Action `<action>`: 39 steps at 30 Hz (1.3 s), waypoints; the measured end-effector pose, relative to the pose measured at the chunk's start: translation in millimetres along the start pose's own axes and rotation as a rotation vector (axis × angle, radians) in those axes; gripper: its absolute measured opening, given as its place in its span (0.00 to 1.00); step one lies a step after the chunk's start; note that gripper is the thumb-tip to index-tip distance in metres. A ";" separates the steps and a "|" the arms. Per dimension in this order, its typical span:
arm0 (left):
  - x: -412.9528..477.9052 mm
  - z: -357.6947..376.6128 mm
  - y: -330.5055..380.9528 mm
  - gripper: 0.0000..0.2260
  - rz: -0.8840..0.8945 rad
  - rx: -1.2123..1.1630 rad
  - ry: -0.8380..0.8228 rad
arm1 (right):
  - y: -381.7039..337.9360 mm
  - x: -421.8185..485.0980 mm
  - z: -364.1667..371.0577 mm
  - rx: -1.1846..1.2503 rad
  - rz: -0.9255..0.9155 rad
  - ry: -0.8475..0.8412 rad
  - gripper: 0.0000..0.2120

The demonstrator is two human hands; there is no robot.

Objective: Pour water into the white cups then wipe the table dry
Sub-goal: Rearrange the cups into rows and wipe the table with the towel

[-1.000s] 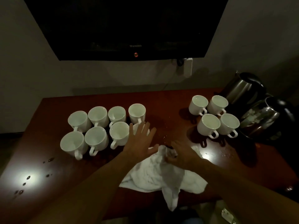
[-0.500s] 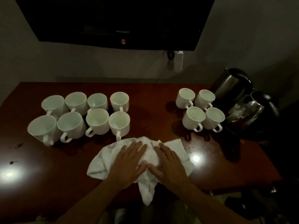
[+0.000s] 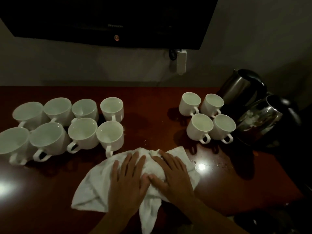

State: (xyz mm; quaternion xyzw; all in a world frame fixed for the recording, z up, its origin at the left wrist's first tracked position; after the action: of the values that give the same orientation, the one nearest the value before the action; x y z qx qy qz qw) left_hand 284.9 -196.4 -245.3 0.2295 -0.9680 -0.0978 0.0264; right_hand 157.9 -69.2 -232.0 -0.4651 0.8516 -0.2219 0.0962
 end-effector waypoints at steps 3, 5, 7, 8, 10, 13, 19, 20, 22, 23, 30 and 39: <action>6.1 -0.8 9.0 0.27 -0.070 0.017 0.011 | 5.5 14.4 -2.4 -0.004 -0.022 0.014 0.28; 11.3 -1.3 12.2 0.26 -0.136 0.005 0.026 | 7.9 25.7 -3.1 0.002 -0.039 0.024 0.28; 17.6 -2.4 17.7 0.26 -0.211 -0.031 0.046 | 10.9 37.3 -4.3 0.012 -0.050 0.031 0.28; 21.1 -2.3 20.4 0.26 -0.241 -0.052 0.063 | 12.3 43.5 -4.9 0.015 -0.057 0.033 0.28; 28.1 -1.7 24.8 0.26 -0.287 -0.082 0.090 | 14.4 54.6 -5.9 0.028 -0.067 0.036 0.27; 37.2 1.2 29.9 0.25 -0.344 -0.101 0.134 | 19.1 70.5 -7.6 0.044 -0.088 0.020 0.26; 56.4 3.8 37.6 0.26 -0.439 -0.130 0.140 | 30.1 104.2 -10.9 0.015 -0.161 -0.036 0.27; 58.4 2.4 38.7 0.26 -0.451 -0.140 0.136 | 31.9 107.5 -11.4 0.013 -0.170 -0.041 0.27; 63.7 1.1 39.7 0.26 -0.471 -0.162 0.122 | 35.6 115.2 -11.2 0.011 -0.191 -0.050 0.27; 66.4 0.9 40.2 0.26 -0.475 -0.167 0.113 | 37.4 118.9 -11.5 0.008 -0.200 -0.057 0.28; 74.9 3.0 41.5 0.26 -0.509 -0.174 0.077 | 40.8 131.7 -11.4 0.042 -0.209 -0.117 0.29; 75.2 -1.5 47.6 0.26 -0.546 -0.185 0.091 | 33.2 103.1 1.9 0.131 0.172 -0.104 0.38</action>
State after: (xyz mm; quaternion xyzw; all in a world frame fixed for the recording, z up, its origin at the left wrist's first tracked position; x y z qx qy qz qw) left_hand 197.0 -188.8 -233.7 0.4823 -0.8552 -0.1786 0.0635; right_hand 77.2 -140.3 -244.7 -0.3940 0.8658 -0.2437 0.1892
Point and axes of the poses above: each hand's wrist, its own x-axis towards the middle knuckle, its own z-axis out of the palm, y = z × x, the point moved 2 cm from there along x, towards the middle knuckle, and after that the axes turned 7 degrees about -y, right-handed, at the moved point
